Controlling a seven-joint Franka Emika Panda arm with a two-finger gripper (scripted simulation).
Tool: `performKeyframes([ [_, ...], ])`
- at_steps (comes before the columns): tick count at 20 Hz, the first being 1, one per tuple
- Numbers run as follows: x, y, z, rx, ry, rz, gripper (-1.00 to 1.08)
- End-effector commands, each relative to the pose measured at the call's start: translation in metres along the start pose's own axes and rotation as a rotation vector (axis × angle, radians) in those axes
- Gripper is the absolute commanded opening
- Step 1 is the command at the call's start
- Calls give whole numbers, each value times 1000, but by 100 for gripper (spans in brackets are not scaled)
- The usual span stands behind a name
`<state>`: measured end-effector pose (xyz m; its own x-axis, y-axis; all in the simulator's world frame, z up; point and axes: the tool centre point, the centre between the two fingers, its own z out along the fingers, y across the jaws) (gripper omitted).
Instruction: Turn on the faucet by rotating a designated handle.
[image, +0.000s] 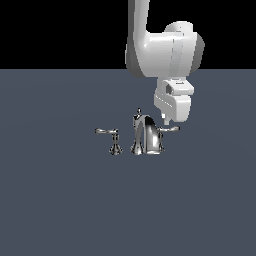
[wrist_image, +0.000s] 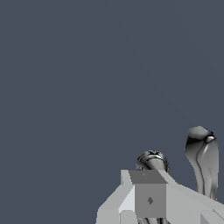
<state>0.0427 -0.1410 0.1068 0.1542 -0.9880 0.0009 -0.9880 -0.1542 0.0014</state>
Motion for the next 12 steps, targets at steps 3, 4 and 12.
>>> performKeyframes([
  [3,12,-3,11,1,0,47,-100],
  [4,13,-3,12,1,0,53,-100],
  [12,15,-3,13,1,-1,58,-100],
])
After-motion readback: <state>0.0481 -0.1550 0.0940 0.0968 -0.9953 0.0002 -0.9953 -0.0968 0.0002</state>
